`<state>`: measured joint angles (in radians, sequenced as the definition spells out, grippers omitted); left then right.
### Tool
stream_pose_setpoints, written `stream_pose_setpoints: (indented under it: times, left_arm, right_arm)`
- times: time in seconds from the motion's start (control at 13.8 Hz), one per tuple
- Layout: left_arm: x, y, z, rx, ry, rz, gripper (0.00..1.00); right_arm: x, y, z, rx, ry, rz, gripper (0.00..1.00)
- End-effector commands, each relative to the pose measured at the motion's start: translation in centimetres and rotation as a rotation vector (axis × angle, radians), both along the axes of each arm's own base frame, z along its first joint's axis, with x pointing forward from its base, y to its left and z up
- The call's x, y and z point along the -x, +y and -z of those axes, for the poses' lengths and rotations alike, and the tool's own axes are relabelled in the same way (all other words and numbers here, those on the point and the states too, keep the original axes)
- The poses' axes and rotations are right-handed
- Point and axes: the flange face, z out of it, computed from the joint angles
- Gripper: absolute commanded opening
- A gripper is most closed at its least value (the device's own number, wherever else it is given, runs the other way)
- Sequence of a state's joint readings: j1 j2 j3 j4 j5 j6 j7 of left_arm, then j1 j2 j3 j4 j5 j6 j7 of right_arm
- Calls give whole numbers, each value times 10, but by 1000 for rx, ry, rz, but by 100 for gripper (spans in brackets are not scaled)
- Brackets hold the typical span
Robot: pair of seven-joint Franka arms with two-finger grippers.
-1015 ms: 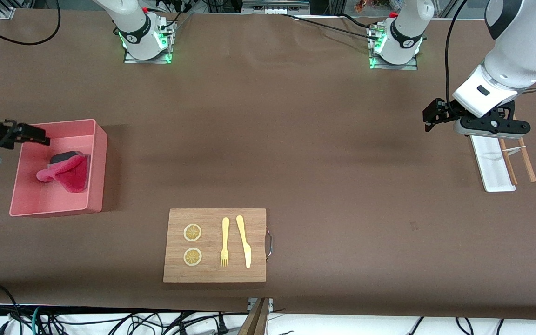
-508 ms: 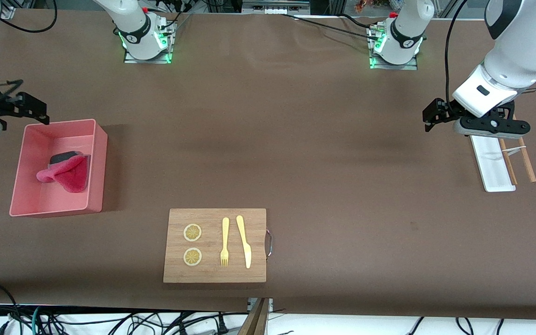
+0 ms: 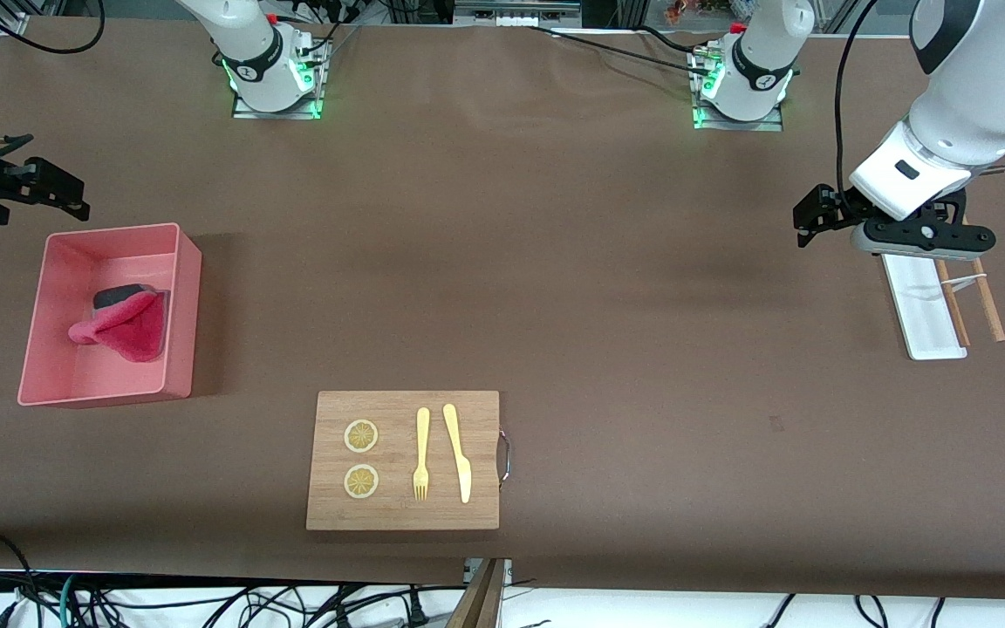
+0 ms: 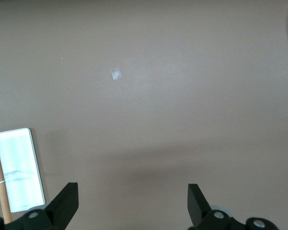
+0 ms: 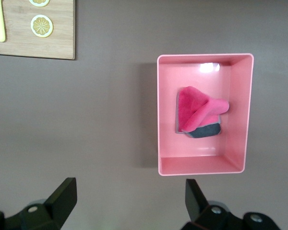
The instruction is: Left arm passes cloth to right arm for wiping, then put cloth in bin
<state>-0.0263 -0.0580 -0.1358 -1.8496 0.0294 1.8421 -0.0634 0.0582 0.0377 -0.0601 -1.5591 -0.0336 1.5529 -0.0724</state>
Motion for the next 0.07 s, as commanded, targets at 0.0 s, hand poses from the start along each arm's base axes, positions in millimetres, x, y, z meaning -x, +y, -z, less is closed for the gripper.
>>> stream_pose_setpoints:
  times: [0.0]
  left_arm:
    - [0,1,-6,7,4,-1,100]
  right_arm:
    - [8,-1,-2,4,8,19,100]
